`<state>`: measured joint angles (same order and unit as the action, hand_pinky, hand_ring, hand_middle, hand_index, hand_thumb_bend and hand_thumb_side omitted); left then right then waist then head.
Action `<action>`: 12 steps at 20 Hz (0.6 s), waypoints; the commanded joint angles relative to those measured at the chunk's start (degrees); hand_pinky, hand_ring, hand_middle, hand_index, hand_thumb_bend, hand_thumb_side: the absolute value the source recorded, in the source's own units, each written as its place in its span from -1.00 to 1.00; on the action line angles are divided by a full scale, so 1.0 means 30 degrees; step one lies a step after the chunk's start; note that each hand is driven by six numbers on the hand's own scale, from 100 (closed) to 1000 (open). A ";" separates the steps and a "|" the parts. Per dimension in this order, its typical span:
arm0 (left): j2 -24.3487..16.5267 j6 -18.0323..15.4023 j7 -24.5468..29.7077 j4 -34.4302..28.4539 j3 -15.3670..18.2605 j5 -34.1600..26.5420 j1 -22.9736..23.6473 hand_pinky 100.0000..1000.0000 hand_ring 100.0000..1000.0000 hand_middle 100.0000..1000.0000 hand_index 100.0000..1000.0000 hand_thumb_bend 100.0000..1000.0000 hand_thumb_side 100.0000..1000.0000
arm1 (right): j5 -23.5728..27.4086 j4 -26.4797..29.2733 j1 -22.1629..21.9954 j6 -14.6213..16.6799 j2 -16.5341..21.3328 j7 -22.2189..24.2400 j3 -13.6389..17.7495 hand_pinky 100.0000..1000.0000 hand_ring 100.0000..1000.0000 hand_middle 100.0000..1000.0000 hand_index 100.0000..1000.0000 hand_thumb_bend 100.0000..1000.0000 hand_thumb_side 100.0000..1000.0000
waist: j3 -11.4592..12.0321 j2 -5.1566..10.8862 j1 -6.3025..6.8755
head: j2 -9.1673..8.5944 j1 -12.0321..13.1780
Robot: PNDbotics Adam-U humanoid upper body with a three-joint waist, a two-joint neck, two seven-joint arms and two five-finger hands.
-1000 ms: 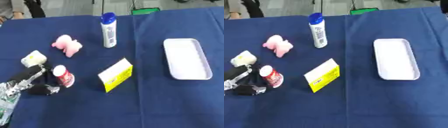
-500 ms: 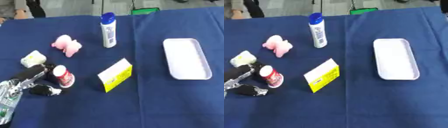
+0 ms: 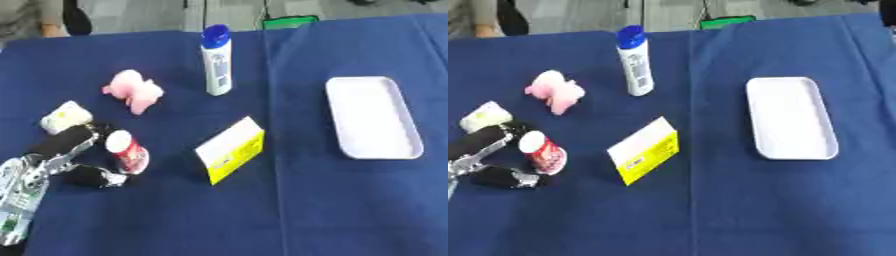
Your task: Pick up objects on the table and place them in the box.
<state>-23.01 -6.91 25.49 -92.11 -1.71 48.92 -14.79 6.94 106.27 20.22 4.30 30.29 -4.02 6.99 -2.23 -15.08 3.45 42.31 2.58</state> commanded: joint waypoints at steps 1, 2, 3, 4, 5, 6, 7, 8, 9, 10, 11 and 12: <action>-0.0103 0.0091 -0.0610 -0.0082 -0.0035 -0.0231 -0.0301 0.40 0.58 0.58 0.56 0.62 0.20 | -0.0106 0.0222 0.0257 0.0033 0.0327 0.0063 0.0070 0.63 0.67 0.73 0.66 -0.12 -0.17 | -0.0020 0.0259 0.0086 | 0.0043 -0.0028; -0.0031 0.0099 -0.0795 -0.0058 -0.0053 -0.0384 -0.0315 0.40 0.58 0.58 0.56 0.62 0.20 | -0.0107 0.0221 0.0266 0.0034 0.0323 0.0069 0.0067 0.63 0.67 0.73 0.66 -0.12 -0.17 | -0.0027 0.0253 0.0084 | 0.0040 -0.0033; 0.0023 0.0096 -0.0958 -0.0034 -0.0074 -0.0552 -0.0322 0.37 0.56 0.56 0.57 0.62 0.23 | -0.0109 0.0220 0.0272 0.0035 0.0321 0.0076 0.0065 0.63 0.67 0.73 0.66 -0.12 -0.17 | -0.0034 0.0249 0.0081 | 0.0040 -0.0039; 0.0072 0.0079 -0.1115 -0.0005 -0.0094 -0.0803 -0.0322 0.37 0.56 0.56 0.57 0.62 0.23 | -0.0112 0.0217 0.0277 0.0036 0.0318 0.0079 0.0065 0.63 0.67 0.73 0.66 -0.12 -0.17 | -0.0041 0.0245 0.0081 | 0.0040 -0.0041; 0.0084 0.0066 -0.1230 0.0030 -0.0109 -0.1023 -0.0324 0.36 0.54 0.55 0.55 0.62 0.23 | -0.0113 0.0214 0.0278 0.0036 0.0317 0.0081 0.0065 0.63 0.67 0.73 0.66 -0.12 -0.17 | -0.0045 0.0242 0.0081 | 0.0043 -0.0038; 0.0079 0.0062 -0.1316 0.0065 -0.0115 -0.1206 -0.0333 0.36 0.54 0.55 0.55 0.62 0.23 | -0.0114 0.0210 0.0276 0.0037 0.0320 0.0082 0.0064 0.63 0.67 0.73 0.66 -0.12 -0.17 | -0.0046 0.0240 0.0083 | 0.0049 -0.0036; 0.0070 0.0070 -0.1382 0.0097 -0.0113 -0.1333 -0.0340 0.34 0.52 0.53 0.54 0.58 0.23 | -0.0115 0.0207 0.0274 0.0038 0.0320 0.0084 0.0064 0.63 0.67 0.73 0.66 -0.12 -0.17 | -0.0045 0.0239 0.0084 | 0.0053 -0.0041; 0.0062 0.0104 -0.1479 0.0128 -0.0100 -0.1425 -0.0346 0.34 0.52 0.53 0.54 0.58 0.23 | -0.0114 0.0203 0.0273 0.0039 0.0314 0.0084 0.0065 0.63 0.67 0.73 0.66 -0.12 -0.17 | -0.0044 0.0239 0.0086 | 0.0053 -0.0051; 0.0061 0.0137 -0.1570 0.0158 -0.0098 -0.1484 -0.0350 0.32 0.48 0.49 0.52 0.53 0.22 | -0.0115 0.0200 0.0271 0.0040 0.0311 0.0086 0.0065 0.63 0.67 0.73 0.66 -0.12 -0.17 | -0.0045 0.0239 0.0088 | 0.0051 -0.0059; 0.0066 0.0185 -0.1665 0.0205 -0.0104 -0.1516 -0.0353 0.31 0.47 0.48 0.51 0.52 0.21 | -0.0116 0.0199 0.0270 0.0042 0.0309 0.0093 0.0063 0.63 0.67 0.73 0.66 -0.12 -0.17 | -0.0050 0.0237 0.0088 | 0.0044 -0.0065; 0.0070 0.0223 -0.1727 0.0266 -0.0128 -0.1530 -0.0351 0.25 0.39 0.42 0.48 0.39 0.18 | -0.0116 0.0196 0.0272 0.0043 0.0306 0.0096 0.0062 0.63 0.67 0.73 0.66 -0.12 -0.17 | -0.0056 0.0236 0.0085 | 0.0044 -0.0067; 0.0070 0.0263 -0.1747 0.0360 -0.0161 -0.1542 -0.0350 0.25 0.39 0.42 0.48 0.39 0.18 | -0.0112 0.0192 0.0276 0.0043 0.0307 0.0099 0.0058 0.63 0.67 0.73 0.66 -0.12 -0.17 | -0.0063 0.0236 0.0078 | 0.0049 -0.0069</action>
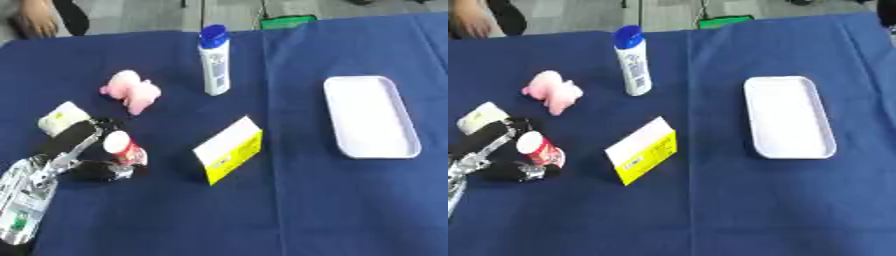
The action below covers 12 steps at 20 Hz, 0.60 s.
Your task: Pick up objects on the table and place them in the box.
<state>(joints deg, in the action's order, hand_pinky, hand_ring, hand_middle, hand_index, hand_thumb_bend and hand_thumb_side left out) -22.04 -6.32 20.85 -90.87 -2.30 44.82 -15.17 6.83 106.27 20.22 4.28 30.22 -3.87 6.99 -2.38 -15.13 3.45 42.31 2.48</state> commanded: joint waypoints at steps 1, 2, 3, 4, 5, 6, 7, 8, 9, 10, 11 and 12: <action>-0.0253 0.0084 -0.0215 0.0011 0.0015 -0.0187 -0.0231 0.24 0.38 0.42 0.47 0.38 0.18 | -0.0071 0.0190 0.0279 0.0051 0.0334 0.0051 0.0056 0.63 0.67 0.73 0.66 -0.12 -0.17 | -0.0017 0.0251 0.0074 | 0.0051 -0.0038; -0.0254 0.0093 -0.0224 0.0054 0.0002 -0.0190 -0.0234 0.24 0.38 0.42 0.47 0.38 0.18 | -0.0069 0.0187 0.0280 0.0053 0.0335 0.0053 0.0055 0.63 0.67 0.73 0.66 -0.12 -0.17 | -0.0019 0.0252 0.0071 | 0.0052 -0.0038; -0.0250 0.0126 -0.0237 0.0098 0.0006 -0.0187 -0.0231 -0.08 0.08 0.23 0.38 -0.09 0.08 | -0.0068 0.0184 0.0280 0.0054 0.0335 0.0052 0.0058 0.63 0.67 0.73 0.66 -0.13 -0.17 | -0.0021 0.0256 0.0062 | 0.0054 -0.0041; -0.0233 0.0238 -0.0285 0.0173 0.0013 -0.0189 -0.0236 -0.08 0.08 0.23 0.38 -0.09 0.08 | -0.0071 0.0178 0.0278 0.0058 0.0333 0.0043 0.0067 0.63 0.67 0.73 0.66 -0.13 -0.17 | -0.0027 0.0265 0.0047 | 0.0058 -0.0042; -0.0219 0.0338 -0.0359 0.0225 0.0011 -0.0196 -0.0249 -0.42 -0.19 0.06 0.30 -0.52 -0.08 | -0.0074 0.0173 0.0275 0.0061 0.0330 0.0038 0.0070 0.63 0.67 0.73 0.66 -0.13 -0.17 | -0.0032 0.0272 0.0039 | 0.0057 -0.0046; -0.0189 0.0484 -0.0548 0.0295 0.0020 -0.0223 -0.0275 -0.42 -0.19 0.06 0.30 -0.52 -0.08 | -0.0077 0.0168 0.0274 0.0064 0.0320 0.0041 0.0068 0.63 0.67 0.73 0.66 -0.13 -0.17 | -0.0040 0.0282 0.0034 | 0.0050 -0.0051; -0.0170 0.0589 -0.0729 0.0363 -0.0005 -0.0250 -0.0296 -0.54 -0.29 0.02 0.28 -0.70 -0.16 | -0.0078 0.0164 0.0275 0.0067 0.0313 0.0046 0.0067 0.63 0.67 0.73 0.66 -0.13 -0.17 | -0.0048 0.0287 0.0031 | 0.0047 -0.0055; -0.0115 0.0698 -0.0947 0.0452 -0.0007 -0.0366 -0.0325 -0.64 -0.39 -0.04 0.24 -0.89 -0.21 | -0.0089 0.0159 0.0277 0.0070 0.0305 0.0053 0.0064 0.63 0.67 0.73 0.66 -0.13 -0.16 | -0.0058 0.0295 0.0025 | 0.0046 -0.0069; -0.0076 0.0777 -0.1152 0.0536 -0.0020 -0.0525 -0.0352 -0.76 -0.49 -0.10 0.18 -1.00 -0.26 | -0.0106 0.0153 0.0276 0.0072 0.0300 0.0061 0.0063 0.63 0.67 0.73 0.66 -0.13 -0.17 | -0.0066 0.0301 0.0020 | 0.0047 -0.0077; -0.0001 0.0838 -0.1386 0.0596 -0.0011 -0.0839 -0.0396 -0.78 -0.51 -0.11 0.17 -1.00 -0.26 | -0.0115 0.0147 0.0267 0.0072 0.0292 0.0059 0.0066 0.63 0.67 0.73 0.66 -0.13 -0.17 | -0.0074 0.0311 0.0016 | 0.0045 -0.0091; 0.0024 0.0884 -0.1569 0.0657 -0.0022 -0.1136 -0.0430 -0.83 -0.55 -0.14 0.15 -1.00 -0.26 | -0.0119 0.0145 0.0262 0.0073 0.0288 0.0055 0.0069 0.63 0.67 0.73 0.66 -0.13 -0.17 | -0.0079 0.0317 0.0014 | 0.0043 -0.0099; 0.0082 0.0923 -0.1745 0.0677 -0.0010 -0.1468 -0.0521 -0.84 -0.56 -0.14 0.15 -1.00 -0.26 | -0.0117 0.0143 0.0263 0.0073 0.0284 0.0044 0.0076 0.63 0.67 0.73 0.66 -0.13 -0.16 | -0.0078 0.0325 0.0011 | 0.0039 -0.0123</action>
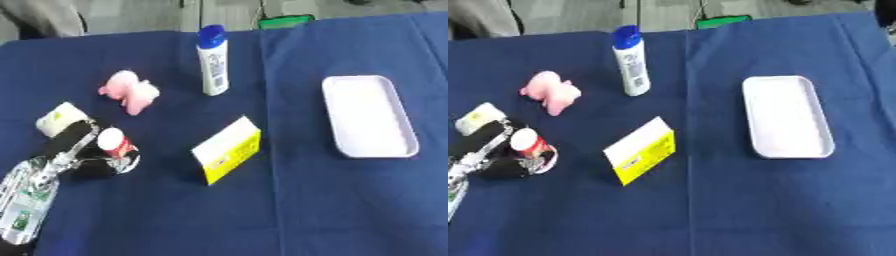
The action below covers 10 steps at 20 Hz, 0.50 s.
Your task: Pick up objects on the table and place them in the box.
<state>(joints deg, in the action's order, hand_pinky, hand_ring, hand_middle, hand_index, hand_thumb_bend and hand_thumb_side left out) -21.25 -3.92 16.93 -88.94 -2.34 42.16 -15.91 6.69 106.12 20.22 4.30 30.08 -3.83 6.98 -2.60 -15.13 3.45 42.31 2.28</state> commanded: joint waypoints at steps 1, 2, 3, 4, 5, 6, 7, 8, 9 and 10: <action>-0.0156 0.0163 -0.0567 0.0050 0.0003 -0.0856 -0.0347 -0.86 -0.57 -0.15 0.14 -1.00 -0.27 | -0.0068 0.0193 0.0264 0.0067 0.0328 0.0021 0.0078 0.63 0.67 0.73 0.66 -0.13 -0.16 | -0.0003 0.0330 0.0010 | 0.0039 -0.0073; -0.0089 0.0187 -0.0671 -0.0011 0.0016 -0.1128 -0.0513 -0.87 -0.58 -0.16 0.13 -1.00 -0.25 | -0.0065 0.0193 0.0260 0.0068 0.0323 0.0024 0.0072 0.63 0.67 0.73 0.66 -0.13 -0.17 | 0.0001 0.0345 0.0006 | 0.0045 -0.0120; -0.0058 0.0222 -0.0719 -0.0065 0.0020 -0.1341 -0.0621 -0.87 -0.58 -0.16 0.13 -1.00 -0.25 | -0.0063 0.0193 0.0257 0.0070 0.0321 0.0028 0.0069 0.63 0.67 0.73 0.66 -0.13 -0.17 | 0.0005 0.0353 0.0005 | 0.0045 -0.0151; -0.0016 0.0221 -0.0740 -0.0222 0.0001 -0.1530 -0.0849 -0.87 -0.58 -0.16 0.13 -1.00 -0.25 | -0.0059 0.0185 0.0258 0.0068 0.0320 0.0030 0.0068 0.63 0.67 0.73 0.66 -0.13 -0.17 | 0.0004 0.0369 0.0000 | 0.0040 -0.0227; 0.0002 0.0247 -0.0720 -0.0360 -0.0018 -0.1673 -0.1004 -0.87 -0.57 -0.16 0.13 -1.00 -0.24 | -0.0057 0.0179 0.0258 0.0067 0.0322 0.0030 0.0069 0.63 0.67 0.73 0.66 -0.13 -0.17 | 0.0006 0.0378 -0.0002 | 0.0035 -0.0281; 0.0005 0.0202 -0.0683 -0.0671 -0.0111 -0.1806 -0.1411 -0.86 -0.57 -0.16 0.14 -1.00 -0.24 | -0.0053 0.0167 0.0251 0.0066 0.0322 0.0034 0.0062 0.63 0.67 0.73 0.66 -0.13 -0.16 | -0.0004 0.0407 -0.0010 | 0.0025 -0.0429; -0.0004 0.0224 -0.0610 -0.0936 -0.0187 -0.1912 -0.1699 -0.86 -0.57 -0.16 0.14 -1.00 -0.23 | -0.0051 0.0157 0.0245 0.0068 0.0324 0.0035 0.0060 0.63 0.67 0.73 0.66 -0.13 -0.17 | -0.0006 0.0423 -0.0015 | 0.0013 -0.0525; -0.0003 0.0174 -0.0496 -0.1363 -0.0388 -0.2063 -0.2364 -0.87 -0.57 -0.16 0.14 -1.00 -0.23 | -0.0048 0.0141 0.0234 0.0065 0.0324 0.0041 0.0049 0.63 0.67 0.73 0.66 -0.13 -0.17 | -0.0035 0.0464 -0.0017 | -0.0011 -0.0719; -0.0008 0.0233 -0.0347 -0.1688 -0.0547 -0.2235 -0.2848 -0.87 -0.57 -0.16 0.14 -1.00 -0.23 | -0.0047 0.0128 0.0226 0.0067 0.0329 0.0041 0.0048 0.63 0.67 0.73 0.66 -0.13 -0.17 | -0.0041 0.0481 -0.0018 | -0.0033 -0.0859; 0.0038 0.0273 -0.0183 -0.2011 -0.0784 -0.2492 -0.3508 -0.87 -0.57 -0.16 0.14 -1.00 -0.23 | -0.0045 0.0113 0.0222 0.0066 0.0335 0.0056 0.0027 0.63 0.67 0.73 0.66 -0.13 -0.17 | -0.0080 0.0515 -0.0016 | -0.0039 -0.1008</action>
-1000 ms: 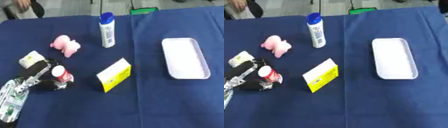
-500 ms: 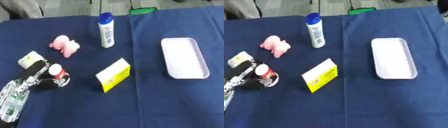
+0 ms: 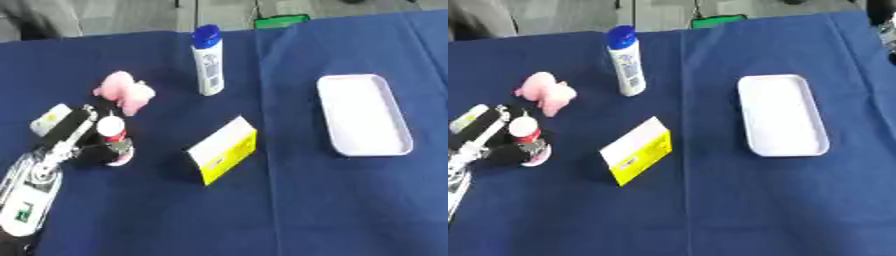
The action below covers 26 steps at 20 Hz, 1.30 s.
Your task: Pick up objects on the table and place them in the box.
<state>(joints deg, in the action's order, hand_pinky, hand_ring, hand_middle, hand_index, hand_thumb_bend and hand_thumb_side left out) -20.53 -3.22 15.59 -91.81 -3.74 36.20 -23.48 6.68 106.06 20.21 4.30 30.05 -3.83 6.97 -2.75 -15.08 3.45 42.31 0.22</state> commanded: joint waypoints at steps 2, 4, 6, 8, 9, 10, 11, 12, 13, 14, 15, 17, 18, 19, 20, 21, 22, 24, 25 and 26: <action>-0.0069 0.0200 0.0528 -0.1445 -0.0732 -0.0980 -0.2049 -0.86 -0.56 -0.16 0.14 -1.00 -0.23 | -0.0038 0.0107 0.0232 0.0073 0.0347 0.0078 0.0007 0.63 0.67 0.73 0.66 -0.13 -0.17 | -0.0108 0.0543 -0.0014 | -0.0043 -0.0458; 0.0278 0.0325 0.0706 -0.1559 -0.1246 -0.1338 -0.3241 -0.86 -0.56 -0.16 0.14 -1.00 -0.23 | -0.0030 0.0097 0.0267 0.0086 0.0350 0.0095 -0.0016 0.63 0.67 0.73 0.66 -0.13 -0.17 | -0.0239 0.0571 -0.0019 | -0.0079 -0.0517; 0.0806 0.0420 0.0721 -0.1226 -0.1723 -0.1436 -0.4288 -0.86 -0.56 -0.16 0.14 -1.00 -0.22 | -0.0021 0.0095 0.0318 0.0101 0.0363 0.0110 -0.0035 0.63 0.67 0.73 0.66 -0.13 -0.17 | -0.0394 0.0581 -0.0040 | -0.0157 -0.0560; 0.1252 0.0460 0.0651 -0.0617 -0.2100 -0.1624 -0.4988 -0.85 -0.55 -0.15 0.15 -1.00 -0.21 | -0.0013 0.0091 0.0359 0.0116 0.0372 0.0120 -0.0053 0.63 0.67 0.73 0.66 -0.13 -0.17 | -0.0520 0.0582 -0.0068 | -0.0239 -0.0634; 0.1536 0.0480 0.0653 -0.0167 -0.2301 -0.1768 -0.5375 -0.86 -0.56 -0.16 0.15 -1.00 -0.20 | -0.0007 0.0095 0.0388 0.0126 0.0378 0.0134 -0.0069 0.63 0.67 0.73 0.66 -0.13 -0.17 | -0.0617 0.0580 -0.0093 | -0.0298 -0.0709; 0.1960 0.0534 0.0625 0.0512 -0.2563 -0.1831 -0.5923 -0.86 -0.56 -0.16 0.15 -1.00 -0.20 | 0.0007 0.0107 0.0443 0.0142 0.0380 0.0152 -0.0092 0.63 0.67 0.73 0.66 -0.13 -0.17 | -0.0761 0.0575 -0.0123 | -0.0385 -0.0815; 0.2345 0.0505 0.0527 0.1210 -0.2810 -0.1774 -0.6419 -0.86 -0.56 -0.15 0.15 -1.00 -0.19 | 0.0024 0.0115 0.0494 0.0153 0.0382 0.0160 -0.0107 0.63 0.67 0.73 0.66 -0.13 -0.17 | -0.0889 0.0570 -0.0145 | -0.0463 -0.0918; 0.2657 0.0413 0.0398 0.1834 -0.2992 -0.1650 -0.6794 -0.86 -0.56 -0.15 0.15 -1.00 -0.19 | 0.0037 0.0119 0.0532 0.0161 0.0386 0.0167 -0.0118 0.63 0.67 0.73 0.66 -0.13 -0.17 | -0.0979 0.0567 -0.0160 | -0.0515 -0.0991; 0.2847 0.0269 0.0242 0.2303 -0.3095 -0.1529 -0.7015 -0.86 -0.56 -0.15 0.15 -1.00 -0.19 | 0.0047 0.0120 0.0551 0.0165 0.0389 0.0171 -0.0123 0.63 0.67 0.73 0.66 -0.13 -0.17 | -0.1024 0.0564 -0.0167 | -0.0542 -0.1030; 0.3057 0.0164 0.0133 0.2721 -0.3198 -0.1411 -0.7243 -0.84 -0.55 -0.14 0.16 -1.00 -0.18 | 0.0058 0.0128 0.0582 0.0173 0.0381 0.0183 -0.0140 0.63 0.67 0.73 0.66 -0.13 -0.17 | -0.1127 0.0559 -0.0187 | -0.0592 -0.1108; 0.3406 0.0116 0.0023 0.3362 -0.3331 -0.1214 -0.7609 -0.84 -0.55 -0.14 0.16 -1.00 -0.18 | 0.0080 0.0144 0.0645 0.0181 0.0357 0.0217 -0.0185 0.63 0.67 0.73 0.66 -0.13 -0.17 | -0.1290 0.0546 -0.0213 | -0.0669 -0.1209; 0.4056 -0.0114 -0.0420 0.4583 -0.3416 -0.0960 -0.8141 -0.84 -0.55 -0.14 0.16 -1.00 -0.17 | 0.0119 0.0183 0.0764 0.0199 0.0313 0.0278 -0.0249 0.63 0.67 0.73 0.66 -0.13 -0.17 | -0.1563 0.0515 -0.0251 | -0.0838 -0.1411; 0.4334 -0.0223 -0.0693 0.5096 -0.3412 -0.0753 -0.8334 -0.84 -0.54 -0.14 0.16 -1.00 -0.15 | 0.0142 0.0203 0.0817 0.0205 0.0284 0.0300 -0.0271 0.63 0.67 0.73 0.66 -0.13 -0.17 | -0.1693 0.0497 -0.0281 | -0.0937 -0.1541; 0.4664 -0.0330 -0.1026 0.5645 -0.3373 -0.0568 -0.8541 -0.84 -0.54 -0.14 0.16 -1.00 -0.15 | 0.0171 0.0226 0.0889 0.0210 0.0242 0.0323 -0.0299 0.63 0.67 0.73 0.66 -0.13 -0.17 | -0.1845 0.0474 -0.0313 | -0.1063 -0.1694; 0.4955 -0.0461 -0.1366 0.6135 -0.3323 -0.0433 -0.8718 -0.84 -0.54 -0.14 0.16 -1.00 -0.14 | 0.0196 0.0251 0.0955 0.0217 0.0211 0.0344 -0.0321 0.63 0.67 0.73 0.66 -0.14 -0.16 | -0.1983 0.0448 -0.0348 | -0.1200 -0.1868; 0.5309 -0.0581 -0.1810 0.6681 -0.3230 -0.0336 -0.8941 -0.84 -0.54 -0.14 0.16 -1.00 -0.14 | 0.0220 0.0289 0.1040 0.0230 0.0179 0.0375 -0.0354 0.63 0.67 0.73 0.66 -0.14 -0.16 | -0.2147 0.0412 -0.0382 | -0.1363 -0.2070; 0.5567 -0.0755 -0.2198 0.7157 -0.3183 -0.0255 -0.9107 -0.82 -0.52 -0.14 0.17 -1.00 -0.11 | 0.0238 0.0315 0.1100 0.0236 0.0154 0.0396 -0.0373 0.63 0.67 0.73 0.66 -0.14 -0.16 | -0.2264 0.0385 -0.0406 | -0.1475 -0.2206; 0.6139 -0.1253 -0.2702 0.8201 -0.3059 -0.0165 -0.9447 -0.80 -0.51 -0.12 0.18 -1.00 -0.09 | 0.0282 0.0368 0.1247 0.0247 0.0060 0.0417 -0.0392 0.63 0.67 0.73 0.66 -0.14 -0.16 | -0.2554 0.0316 -0.0452 | -0.1685 -0.2439; 0.6352 -0.1474 -0.2864 0.8689 -0.2972 0.0084 -0.9603 -0.80 -0.51 -0.12 0.18 -1.00 -0.09 | 0.0310 0.0389 0.1326 0.0247 0.0002 0.0429 -0.0410 0.63 0.67 0.73 0.66 -0.14 -0.16 | -0.2709 0.0280 -0.0467 | -0.1750 -0.2493; 0.6518 -0.1682 -0.3017 0.9070 -0.2883 0.0324 -0.9702 -0.79 -0.50 -0.12 0.18 -1.00 -0.08 | 0.0333 0.0407 0.1385 0.0248 -0.0037 0.0442 -0.0425 0.63 0.67 0.73 0.66 -0.14 -0.16 | -0.2824 0.0257 -0.0480 | -0.1788 -0.2518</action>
<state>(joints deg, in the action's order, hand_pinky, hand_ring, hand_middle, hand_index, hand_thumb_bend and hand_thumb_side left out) -1.57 -7.52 7.43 -65.35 -13.09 36.44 -51.07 7.18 106.06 23.50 4.94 29.15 -2.64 5.57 -11.36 -15.12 3.42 37.74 -6.93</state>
